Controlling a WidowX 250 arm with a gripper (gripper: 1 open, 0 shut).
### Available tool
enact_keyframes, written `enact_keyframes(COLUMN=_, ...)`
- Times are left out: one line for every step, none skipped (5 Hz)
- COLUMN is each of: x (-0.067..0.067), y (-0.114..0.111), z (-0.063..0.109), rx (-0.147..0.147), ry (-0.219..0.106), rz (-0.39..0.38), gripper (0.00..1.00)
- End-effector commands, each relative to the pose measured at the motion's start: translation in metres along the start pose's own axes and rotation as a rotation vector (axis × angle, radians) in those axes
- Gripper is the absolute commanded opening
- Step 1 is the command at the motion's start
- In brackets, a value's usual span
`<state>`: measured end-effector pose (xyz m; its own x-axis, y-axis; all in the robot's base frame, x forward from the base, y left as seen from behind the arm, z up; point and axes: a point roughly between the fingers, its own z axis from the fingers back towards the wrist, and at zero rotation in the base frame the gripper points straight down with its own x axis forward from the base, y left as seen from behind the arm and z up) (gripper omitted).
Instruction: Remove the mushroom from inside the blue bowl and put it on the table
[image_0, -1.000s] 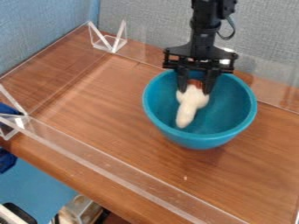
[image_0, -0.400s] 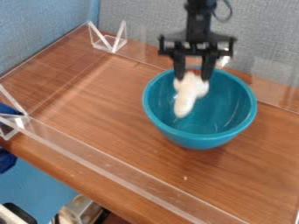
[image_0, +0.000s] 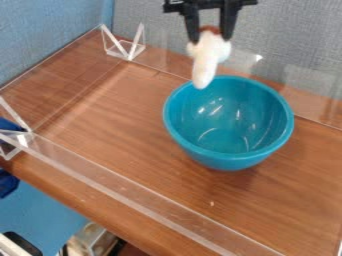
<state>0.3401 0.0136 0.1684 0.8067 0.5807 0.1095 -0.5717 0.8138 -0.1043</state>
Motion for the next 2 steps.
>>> enact_keyframes(x=-0.002, y=0.032, z=0.024, rx=-0.015, ry=-0.075, rz=0.056, gripper=0.00)
enact_keyframes(x=-0.008, y=0.068, z=0.019, rx=0.018, ry=-0.078, rz=0.082, gripper=0.00)
